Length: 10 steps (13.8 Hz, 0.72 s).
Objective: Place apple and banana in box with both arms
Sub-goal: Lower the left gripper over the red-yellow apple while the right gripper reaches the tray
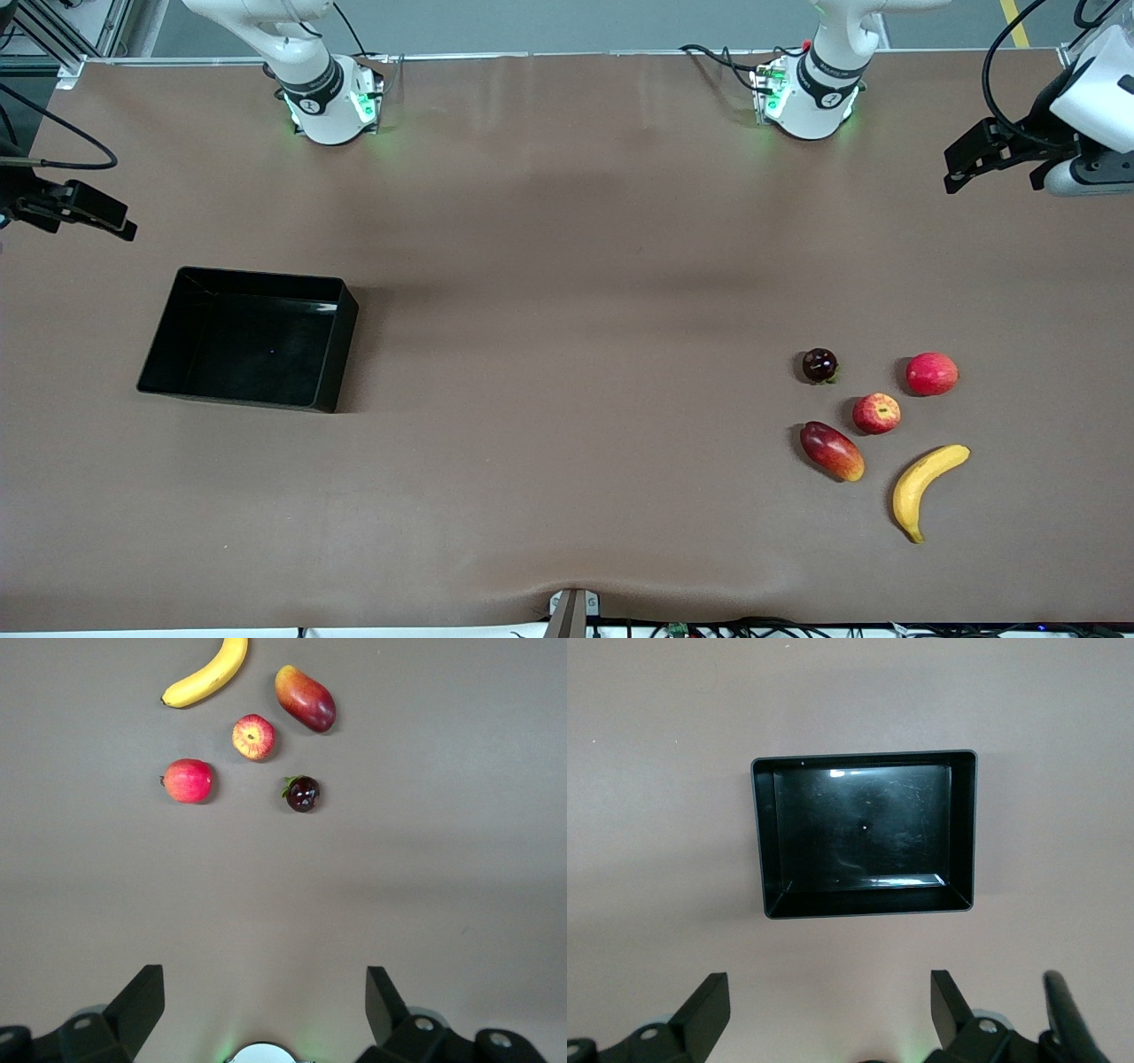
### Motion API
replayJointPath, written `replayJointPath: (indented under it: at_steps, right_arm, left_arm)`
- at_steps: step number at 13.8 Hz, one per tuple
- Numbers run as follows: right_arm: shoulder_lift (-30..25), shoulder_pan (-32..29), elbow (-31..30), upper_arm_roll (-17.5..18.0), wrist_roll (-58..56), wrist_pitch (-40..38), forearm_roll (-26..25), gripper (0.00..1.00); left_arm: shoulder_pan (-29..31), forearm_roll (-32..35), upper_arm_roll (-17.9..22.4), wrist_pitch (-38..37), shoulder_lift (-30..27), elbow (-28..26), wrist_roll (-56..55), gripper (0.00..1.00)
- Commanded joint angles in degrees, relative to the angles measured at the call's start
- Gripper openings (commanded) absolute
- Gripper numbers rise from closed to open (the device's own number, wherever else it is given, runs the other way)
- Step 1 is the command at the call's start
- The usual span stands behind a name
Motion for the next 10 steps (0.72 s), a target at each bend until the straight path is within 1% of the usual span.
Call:
replayJointPath:
  at_steps: [1,4,6,7,8,10]
  right_arm:
    - [0.52,-0.74,1.13,0.38,0.08,-0.95,0.88,1.0]
    - [0.52,-0.65,1.13,0.38,0.08,-0.69,0.79,1.0]
    - [1.22,-0.65,1.39,0.38,0.08,-0.34,0.88,1.0]
    - [2.01,-0.65,1.48,0.38,0.08,-0.34,0.79,1.0]
    - [2.89,-0.73,1.48,0.38,0.08,-0.34,0.53,1.0]
    - [4.38,-0.47,1.57,0.38,-0.01,-0.34,-0.08,1.0]
  left_arm:
    - [0.01,0.2,-0.15,-1.04,0.28,1.19,0.25,1.0]
    - [0.27,0.11,-0.06,-1.04,0.45,1.19,-0.01,1.0]
    - [0.54,0.11,0.03,-0.87,2.46,1.28,0.59,1.0]
    - [0.71,-0.67,0.2,0.09,4.82,1.19,0.68,1.0]
    - [0.54,-0.42,0.29,2.1,6.24,0.67,0.6,1.0]
    - [0.36,1.07,0.03,8.07,8.44,-2.83,-1.07,1.0]
